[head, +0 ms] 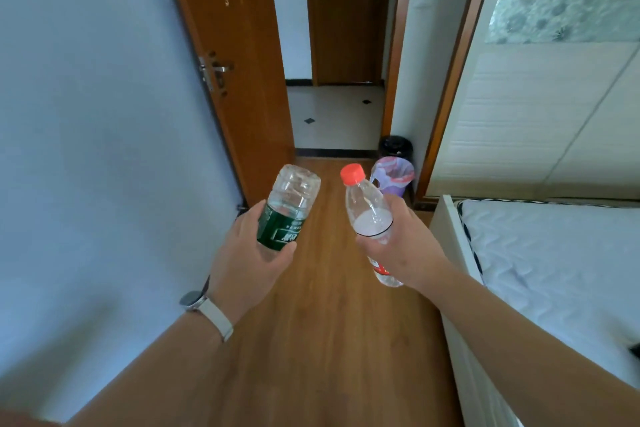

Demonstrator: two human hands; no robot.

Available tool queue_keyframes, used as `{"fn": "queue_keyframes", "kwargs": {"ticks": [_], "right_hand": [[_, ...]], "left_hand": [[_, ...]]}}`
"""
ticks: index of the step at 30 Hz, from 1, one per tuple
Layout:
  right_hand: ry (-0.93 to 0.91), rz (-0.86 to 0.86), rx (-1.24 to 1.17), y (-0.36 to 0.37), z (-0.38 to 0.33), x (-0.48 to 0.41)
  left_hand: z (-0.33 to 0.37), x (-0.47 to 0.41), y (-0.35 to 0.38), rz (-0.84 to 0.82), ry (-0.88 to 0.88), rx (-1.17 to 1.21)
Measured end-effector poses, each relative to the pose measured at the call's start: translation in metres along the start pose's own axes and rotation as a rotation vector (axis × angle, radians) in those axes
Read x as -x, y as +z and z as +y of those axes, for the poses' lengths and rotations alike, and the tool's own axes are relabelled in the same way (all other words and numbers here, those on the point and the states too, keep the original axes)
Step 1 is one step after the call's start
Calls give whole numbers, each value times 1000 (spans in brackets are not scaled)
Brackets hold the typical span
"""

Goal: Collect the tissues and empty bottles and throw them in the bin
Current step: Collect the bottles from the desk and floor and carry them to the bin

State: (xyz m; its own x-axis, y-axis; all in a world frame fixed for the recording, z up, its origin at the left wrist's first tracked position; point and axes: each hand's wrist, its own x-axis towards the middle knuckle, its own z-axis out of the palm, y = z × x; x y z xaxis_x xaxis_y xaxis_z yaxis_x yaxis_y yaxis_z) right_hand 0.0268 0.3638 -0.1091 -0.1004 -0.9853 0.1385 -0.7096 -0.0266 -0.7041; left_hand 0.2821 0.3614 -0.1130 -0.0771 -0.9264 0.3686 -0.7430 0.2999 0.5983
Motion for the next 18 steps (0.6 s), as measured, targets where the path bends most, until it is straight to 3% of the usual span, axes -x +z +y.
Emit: {"fn": "queue_keyframes", "kwargs": {"ticks": [10,18], "right_hand": [[173,71,15,-15,54,-64],[257,108,78,3,52,-177]], "left_hand": [[-17,-97,81,-145,32,75],[-69,-215,124,-213,24,196]]}}
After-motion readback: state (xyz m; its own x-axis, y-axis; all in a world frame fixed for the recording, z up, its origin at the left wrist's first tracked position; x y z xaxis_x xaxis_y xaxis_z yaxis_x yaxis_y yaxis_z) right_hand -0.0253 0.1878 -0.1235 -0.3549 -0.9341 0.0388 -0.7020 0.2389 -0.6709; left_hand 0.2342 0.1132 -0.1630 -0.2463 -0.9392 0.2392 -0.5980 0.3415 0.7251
